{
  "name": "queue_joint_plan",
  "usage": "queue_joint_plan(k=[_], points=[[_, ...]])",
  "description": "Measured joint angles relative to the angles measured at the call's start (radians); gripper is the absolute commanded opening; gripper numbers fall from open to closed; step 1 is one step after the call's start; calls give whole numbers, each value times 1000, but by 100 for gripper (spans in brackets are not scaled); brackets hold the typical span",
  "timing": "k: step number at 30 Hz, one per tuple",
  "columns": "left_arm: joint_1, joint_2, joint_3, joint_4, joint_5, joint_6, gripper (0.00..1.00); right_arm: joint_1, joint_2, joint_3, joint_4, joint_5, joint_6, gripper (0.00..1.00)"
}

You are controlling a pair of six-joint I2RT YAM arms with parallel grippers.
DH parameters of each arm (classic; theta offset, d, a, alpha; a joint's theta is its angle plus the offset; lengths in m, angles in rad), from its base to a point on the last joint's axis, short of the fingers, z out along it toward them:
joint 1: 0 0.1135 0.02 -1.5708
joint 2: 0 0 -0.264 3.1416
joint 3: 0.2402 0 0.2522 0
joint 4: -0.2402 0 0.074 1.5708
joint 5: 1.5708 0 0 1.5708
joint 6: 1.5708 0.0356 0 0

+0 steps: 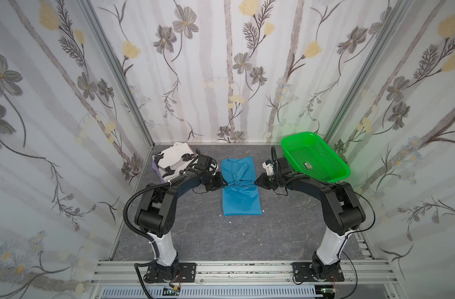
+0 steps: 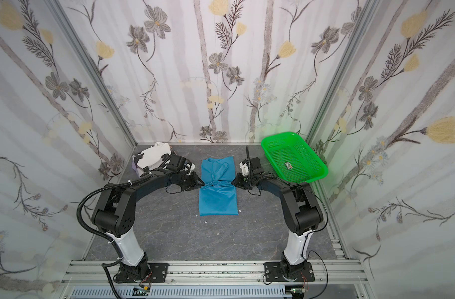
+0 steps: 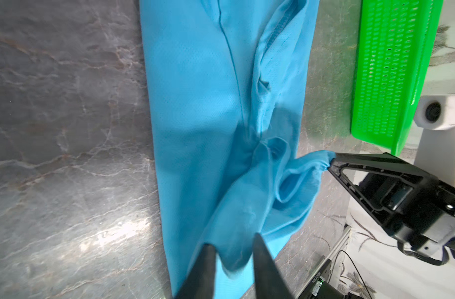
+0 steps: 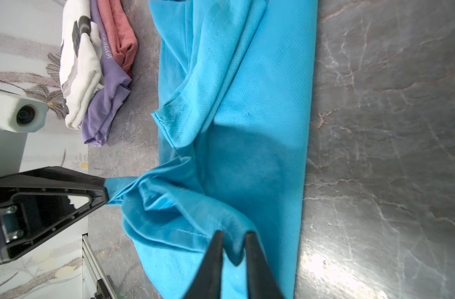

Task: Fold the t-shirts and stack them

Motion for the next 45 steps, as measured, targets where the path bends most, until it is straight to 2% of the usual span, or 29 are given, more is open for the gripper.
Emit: queue_joint_plan(k=[2,3,9,12,17,21,26,30,37,45], points=[[16,-11,-5,44,26,-19,99,0,-23,0,-2,8,-2,45],[27,-20,-6,66,37,-27,100,0,-39,-2,0,17,-3,49],[83,-73,-14,138,68,-54,100,12,-119,-61,0,56,-18,82],[103,-113,-54,149,70,-57,100,50,-126,-58,0,32,-54,88],[116,-190,-137,130,46,-64,100,164,-42,26,-8,-60,-117,90],[191,-299,-231,71,-10,-84,100,241,76,131,-2,-137,-130,91],[301,-414,-311,10,-38,-97,100,263,238,258,42,-199,-81,92],[332,-456,-329,-31,-34,-84,100,253,335,359,72,-212,-31,93],[311,-468,-385,-16,9,-82,100,174,397,359,222,-205,109,94],[171,-441,-425,58,22,-111,100,163,202,233,327,-231,120,95]])
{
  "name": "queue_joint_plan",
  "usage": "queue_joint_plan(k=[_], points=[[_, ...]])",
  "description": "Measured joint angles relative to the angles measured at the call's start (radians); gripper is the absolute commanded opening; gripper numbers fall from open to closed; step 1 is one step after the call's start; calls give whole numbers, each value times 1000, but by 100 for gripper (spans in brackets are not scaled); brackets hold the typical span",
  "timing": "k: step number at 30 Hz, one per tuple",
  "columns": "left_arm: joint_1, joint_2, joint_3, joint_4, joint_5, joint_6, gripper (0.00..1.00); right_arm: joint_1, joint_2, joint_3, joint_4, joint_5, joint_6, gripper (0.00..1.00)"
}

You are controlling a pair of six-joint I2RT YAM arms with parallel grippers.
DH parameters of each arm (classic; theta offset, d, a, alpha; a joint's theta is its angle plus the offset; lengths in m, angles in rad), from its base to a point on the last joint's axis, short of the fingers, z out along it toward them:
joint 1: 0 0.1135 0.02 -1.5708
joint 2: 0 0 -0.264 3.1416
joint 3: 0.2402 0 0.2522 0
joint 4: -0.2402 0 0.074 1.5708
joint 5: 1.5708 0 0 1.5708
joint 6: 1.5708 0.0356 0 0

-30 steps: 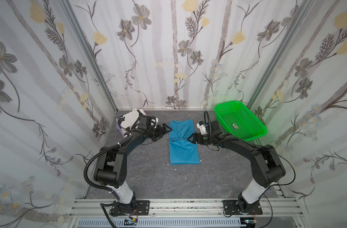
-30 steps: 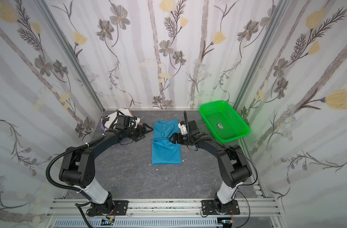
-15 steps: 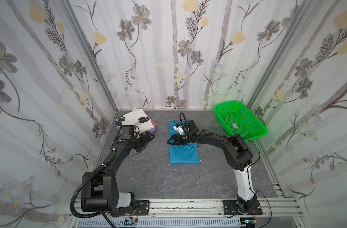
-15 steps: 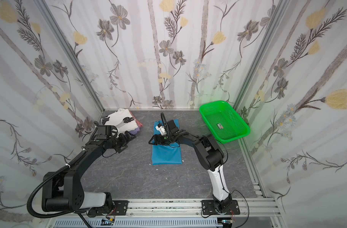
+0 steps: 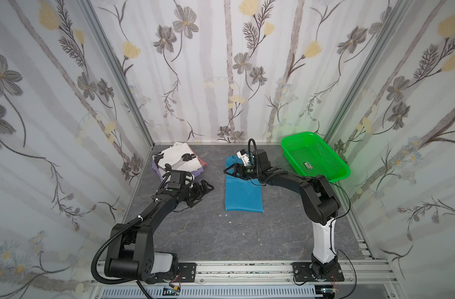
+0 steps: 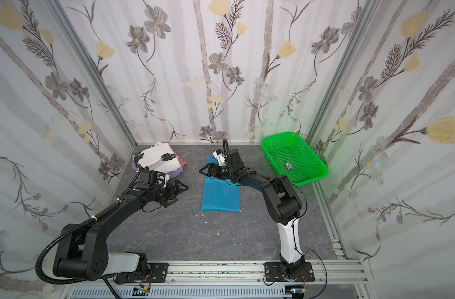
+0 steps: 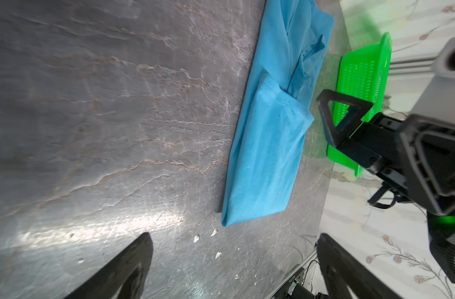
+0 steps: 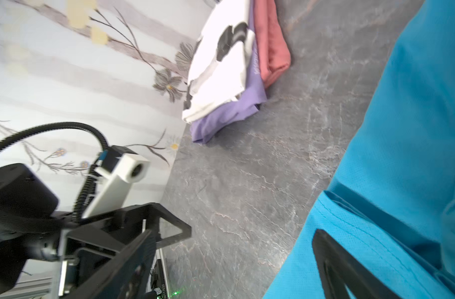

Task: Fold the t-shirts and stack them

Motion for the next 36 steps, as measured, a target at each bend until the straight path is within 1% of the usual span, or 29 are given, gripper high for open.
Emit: queue_joint_plan(k=[3,6,10,13,16,20,24,26,27,31,34,36], points=[[-60,36,5,36,-2,-16,100,-11,-40,-84,19,6,0,96],[-113,84,23,68,-1,-25,100,-16,-27,-141,28,10,5,96],[-149,130,39,99,-8,-34,100,-32,43,-155,48,10,30,97],[-172,154,51,103,-17,-33,100,-42,44,-155,43,13,37,100],[-199,192,71,100,-21,-14,99,-52,-31,-187,2,38,2,100],[-245,235,85,84,-23,16,94,-61,-206,-296,-37,83,-54,100],[-277,268,68,77,-23,31,82,-64,-365,-489,-79,149,-87,100],[-287,275,56,78,-23,31,74,-64,-438,-584,-97,178,-92,99],[-293,280,52,80,-24,31,70,-64,-478,-635,-102,190,-94,97],[-310,300,34,89,-27,30,47,-64,-616,-791,-126,231,-94,84],[-311,304,18,92,-31,30,39,-64,-671,-855,-126,250,-94,77],[-311,305,13,97,-36,29,32,-64,-679,-879,-129,254,-95,68]])
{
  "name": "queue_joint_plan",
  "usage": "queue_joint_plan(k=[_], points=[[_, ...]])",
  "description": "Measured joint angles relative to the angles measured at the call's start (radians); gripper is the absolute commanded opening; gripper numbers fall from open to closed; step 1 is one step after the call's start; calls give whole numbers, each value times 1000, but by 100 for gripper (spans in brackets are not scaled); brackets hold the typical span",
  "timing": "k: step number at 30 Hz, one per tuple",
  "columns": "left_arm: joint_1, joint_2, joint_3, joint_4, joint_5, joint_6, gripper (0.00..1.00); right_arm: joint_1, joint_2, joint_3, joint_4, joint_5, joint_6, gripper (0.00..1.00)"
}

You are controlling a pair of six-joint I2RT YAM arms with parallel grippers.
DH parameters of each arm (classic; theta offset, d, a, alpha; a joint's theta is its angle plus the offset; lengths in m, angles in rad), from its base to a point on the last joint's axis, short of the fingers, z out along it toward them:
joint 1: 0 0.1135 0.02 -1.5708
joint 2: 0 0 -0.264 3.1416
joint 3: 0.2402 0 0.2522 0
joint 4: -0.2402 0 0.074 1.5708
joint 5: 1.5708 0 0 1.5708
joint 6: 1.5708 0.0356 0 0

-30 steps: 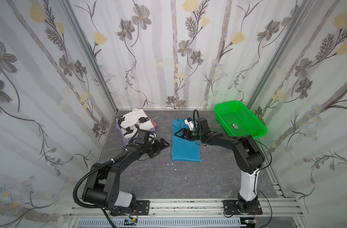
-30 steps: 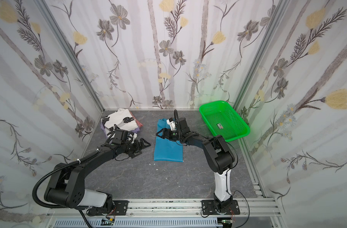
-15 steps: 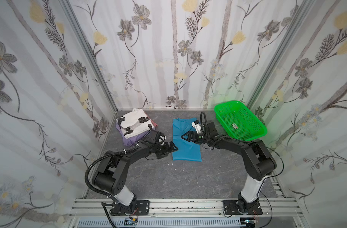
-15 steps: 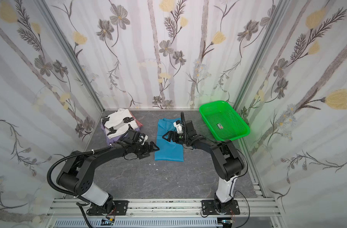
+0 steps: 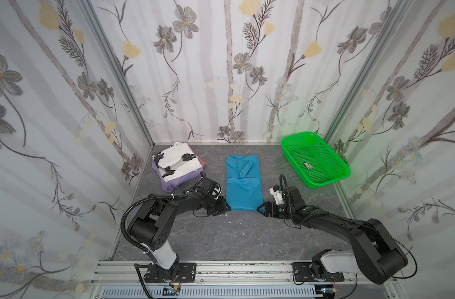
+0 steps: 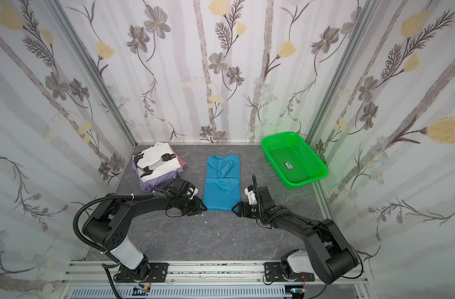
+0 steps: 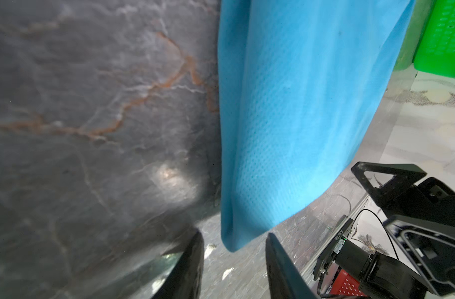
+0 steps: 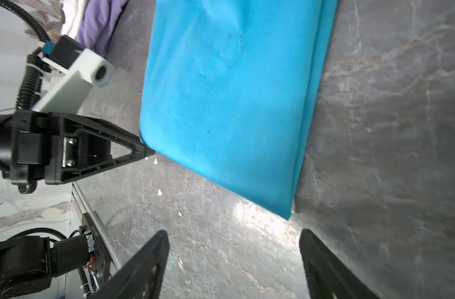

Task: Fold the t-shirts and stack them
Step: 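Grasp the folded bundle's near edge with both grippers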

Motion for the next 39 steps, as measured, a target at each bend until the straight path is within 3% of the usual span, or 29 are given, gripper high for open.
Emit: queue_joint_plan(k=[4,9,12,19,21,24,31,35,39], points=[[0,10,-3,8,-6,-2,19,0,29,-11,13,0,0,53],[0,10,-11,15,-20,-4,11,-1,59,-19,35,0,0,52],[0,19,-12,23,-24,-4,13,-4,72,-27,65,-2,-2,50],[-1,20,-21,105,19,-34,51,-18,119,-33,146,-19,-2,43],[-1,16,-29,130,32,-49,53,-22,134,-33,169,-26,1,39],[-1,18,-37,157,32,-67,46,-26,163,-28,200,-28,3,29],[1,31,-55,183,12,-90,18,-27,192,-24,209,-31,21,0],[0,31,-62,180,-8,-98,0,-27,174,-39,204,-31,20,0],[0,21,-66,178,-24,-98,0,-26,155,-50,196,-32,20,0]])
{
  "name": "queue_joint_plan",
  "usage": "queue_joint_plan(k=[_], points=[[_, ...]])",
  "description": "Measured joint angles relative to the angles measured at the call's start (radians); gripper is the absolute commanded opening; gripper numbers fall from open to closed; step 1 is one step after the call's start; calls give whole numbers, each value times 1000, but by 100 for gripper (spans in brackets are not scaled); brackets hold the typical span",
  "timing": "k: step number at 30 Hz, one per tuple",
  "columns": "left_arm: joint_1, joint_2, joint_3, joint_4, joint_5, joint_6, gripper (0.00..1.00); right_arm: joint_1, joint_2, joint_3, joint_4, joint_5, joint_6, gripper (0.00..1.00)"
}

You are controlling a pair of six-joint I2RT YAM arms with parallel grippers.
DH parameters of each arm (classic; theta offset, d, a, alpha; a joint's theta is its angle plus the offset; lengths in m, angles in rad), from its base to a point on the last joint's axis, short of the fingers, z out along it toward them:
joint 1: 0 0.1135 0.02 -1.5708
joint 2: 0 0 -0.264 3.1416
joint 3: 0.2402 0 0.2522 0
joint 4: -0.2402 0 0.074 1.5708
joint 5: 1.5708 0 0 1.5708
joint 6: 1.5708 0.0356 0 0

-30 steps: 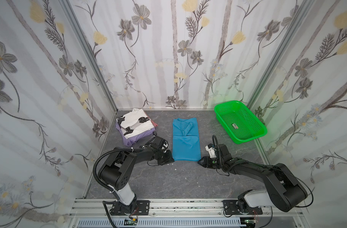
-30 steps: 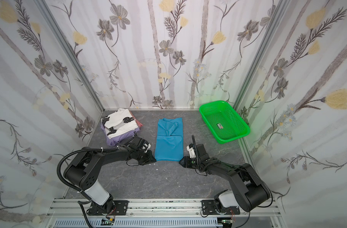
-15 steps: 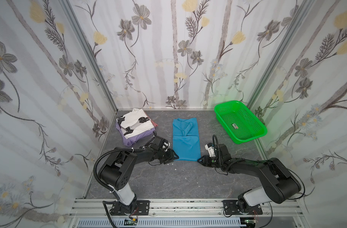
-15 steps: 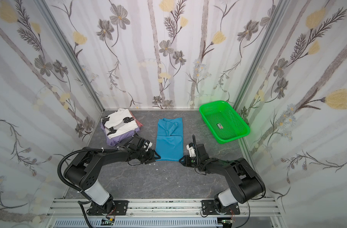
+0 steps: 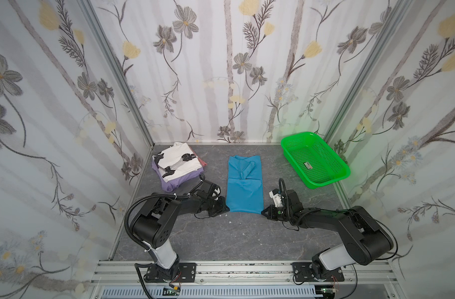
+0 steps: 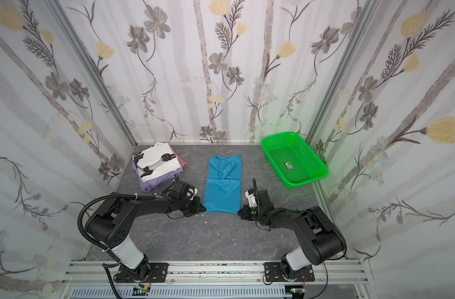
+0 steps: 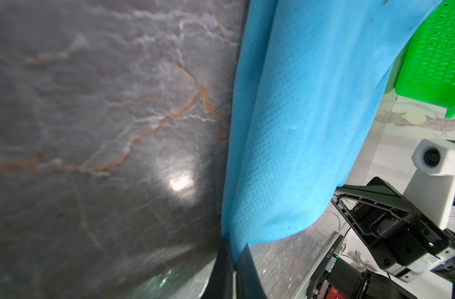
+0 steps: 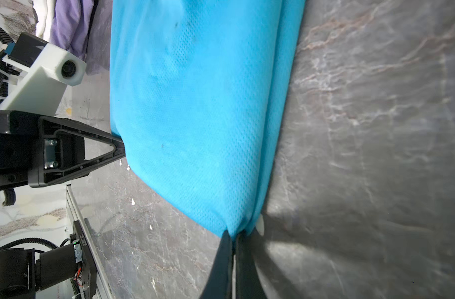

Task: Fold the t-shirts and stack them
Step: 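Grasp the folded bundle's near edge with both grippers, then lift the near edge and fold it away from the robot with both grippers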

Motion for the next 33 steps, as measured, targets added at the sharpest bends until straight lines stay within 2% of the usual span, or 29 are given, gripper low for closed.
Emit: queue_joint_plan(k=[8,13,18,25,29,33], points=[[-28,-144,-52,-129,-50,5,0,68,-179,-34,-106,-2,-12,0],[-123,-386,-75,-317,-108,33,0,207,-370,-40,-272,11,-23,0],[-166,-625,-79,-484,-152,53,0,266,-586,-45,-422,35,-2,0],[-237,-855,-76,-611,-117,31,0,432,-819,15,-579,59,68,0],[-277,-911,-41,-628,-85,18,0,536,-855,54,-627,86,95,0],[-287,-932,4,-647,-83,16,0,569,-855,90,-655,121,118,0]])
